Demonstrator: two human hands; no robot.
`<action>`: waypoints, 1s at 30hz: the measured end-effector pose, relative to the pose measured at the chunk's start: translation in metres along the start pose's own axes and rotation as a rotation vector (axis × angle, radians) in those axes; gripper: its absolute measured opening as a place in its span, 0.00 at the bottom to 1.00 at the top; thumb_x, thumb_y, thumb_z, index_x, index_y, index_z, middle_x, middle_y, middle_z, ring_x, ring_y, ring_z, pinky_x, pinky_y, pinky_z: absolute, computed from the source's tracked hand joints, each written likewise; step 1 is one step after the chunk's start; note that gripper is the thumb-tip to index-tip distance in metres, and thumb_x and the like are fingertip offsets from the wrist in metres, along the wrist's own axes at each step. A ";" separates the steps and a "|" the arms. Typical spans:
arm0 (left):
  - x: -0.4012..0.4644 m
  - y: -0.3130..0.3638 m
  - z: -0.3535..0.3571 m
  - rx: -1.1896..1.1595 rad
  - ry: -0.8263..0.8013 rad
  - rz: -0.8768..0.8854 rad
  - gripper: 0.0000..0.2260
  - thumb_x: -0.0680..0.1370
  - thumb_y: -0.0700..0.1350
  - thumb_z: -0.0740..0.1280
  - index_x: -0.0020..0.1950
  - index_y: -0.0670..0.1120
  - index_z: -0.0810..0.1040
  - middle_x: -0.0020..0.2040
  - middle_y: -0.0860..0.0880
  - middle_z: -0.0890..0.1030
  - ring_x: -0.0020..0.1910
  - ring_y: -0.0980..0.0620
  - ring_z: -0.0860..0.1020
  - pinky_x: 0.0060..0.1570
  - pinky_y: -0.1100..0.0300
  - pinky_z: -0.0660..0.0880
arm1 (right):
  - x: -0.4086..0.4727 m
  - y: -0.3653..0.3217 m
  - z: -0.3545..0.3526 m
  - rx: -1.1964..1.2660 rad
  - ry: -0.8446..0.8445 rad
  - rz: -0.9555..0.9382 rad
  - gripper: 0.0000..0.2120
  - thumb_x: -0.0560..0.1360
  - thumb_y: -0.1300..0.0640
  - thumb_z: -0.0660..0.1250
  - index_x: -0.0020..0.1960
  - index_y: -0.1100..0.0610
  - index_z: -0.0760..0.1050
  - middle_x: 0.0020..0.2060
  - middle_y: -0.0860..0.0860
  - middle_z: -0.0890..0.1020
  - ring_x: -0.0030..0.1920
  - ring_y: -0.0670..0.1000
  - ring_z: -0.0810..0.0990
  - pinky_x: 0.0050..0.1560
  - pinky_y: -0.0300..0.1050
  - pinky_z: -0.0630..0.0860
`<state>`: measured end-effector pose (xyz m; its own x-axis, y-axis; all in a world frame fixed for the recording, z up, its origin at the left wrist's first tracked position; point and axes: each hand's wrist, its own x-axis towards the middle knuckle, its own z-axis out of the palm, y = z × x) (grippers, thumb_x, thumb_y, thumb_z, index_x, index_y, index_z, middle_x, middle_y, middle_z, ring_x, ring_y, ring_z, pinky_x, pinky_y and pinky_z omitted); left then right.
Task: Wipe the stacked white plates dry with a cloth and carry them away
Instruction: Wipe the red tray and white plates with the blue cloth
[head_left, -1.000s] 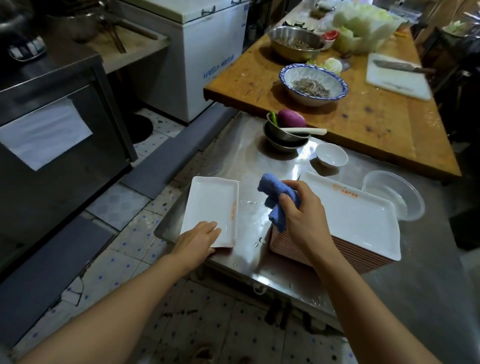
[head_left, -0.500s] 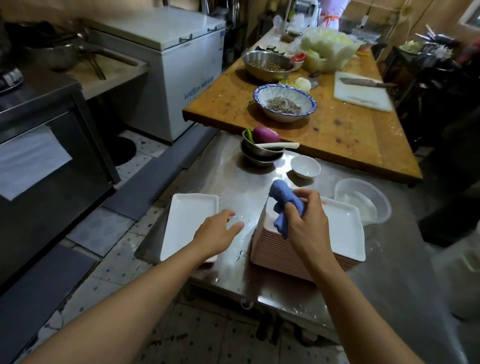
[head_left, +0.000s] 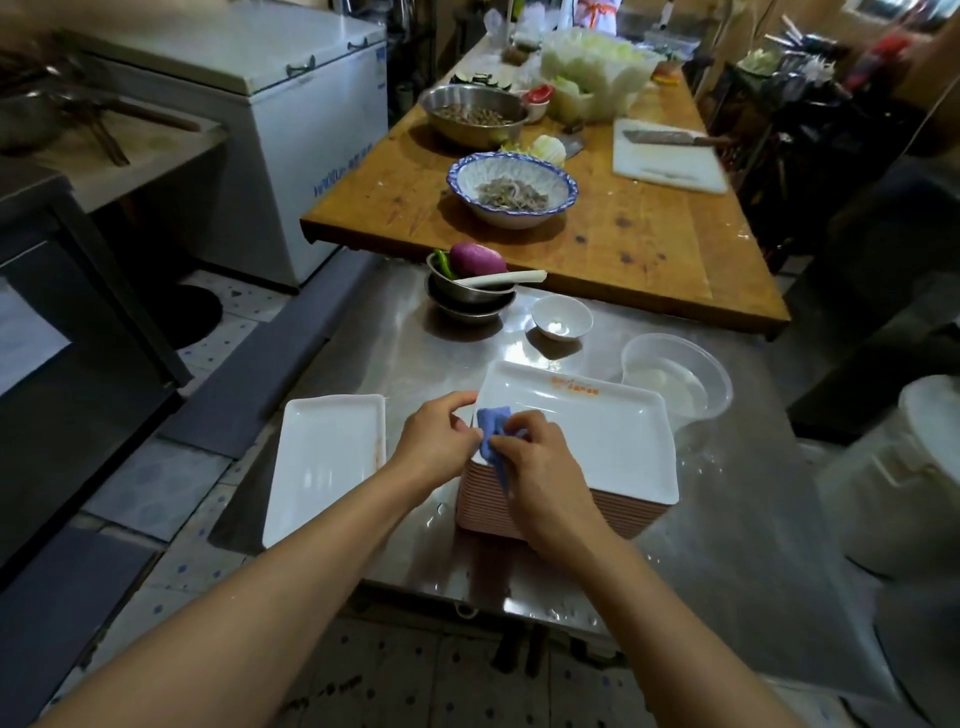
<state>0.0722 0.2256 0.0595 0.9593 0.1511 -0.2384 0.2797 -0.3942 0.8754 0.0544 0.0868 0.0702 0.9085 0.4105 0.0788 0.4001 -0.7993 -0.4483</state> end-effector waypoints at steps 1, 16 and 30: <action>0.000 0.001 -0.001 0.011 -0.008 0.007 0.24 0.74 0.35 0.63 0.69 0.50 0.71 0.37 0.46 0.76 0.36 0.51 0.74 0.37 0.56 0.76 | 0.004 0.000 0.001 -0.002 -0.021 -0.002 0.13 0.76 0.62 0.64 0.59 0.59 0.78 0.63 0.55 0.70 0.62 0.54 0.68 0.51 0.38 0.66; 0.004 0.011 0.000 0.242 -0.006 0.002 0.18 0.73 0.37 0.68 0.61 0.48 0.70 0.37 0.47 0.78 0.37 0.50 0.77 0.45 0.51 0.79 | 0.041 0.060 -0.033 -0.482 0.042 0.148 0.17 0.74 0.52 0.66 0.63 0.48 0.74 0.66 0.50 0.67 0.63 0.56 0.64 0.55 0.50 0.59; -0.003 0.012 0.004 0.235 0.067 0.014 0.17 0.74 0.36 0.66 0.61 0.47 0.72 0.36 0.47 0.77 0.39 0.47 0.78 0.46 0.47 0.79 | -0.038 0.075 -0.065 -0.553 -0.046 0.188 0.13 0.76 0.61 0.56 0.60 0.55 0.70 0.53 0.55 0.75 0.54 0.55 0.68 0.56 0.50 0.65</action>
<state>0.0731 0.2165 0.0684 0.9608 0.2007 -0.1915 0.2749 -0.5955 0.7549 0.0576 -0.0172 0.0915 0.9687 0.2483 -0.0014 0.2476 -0.9654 0.0817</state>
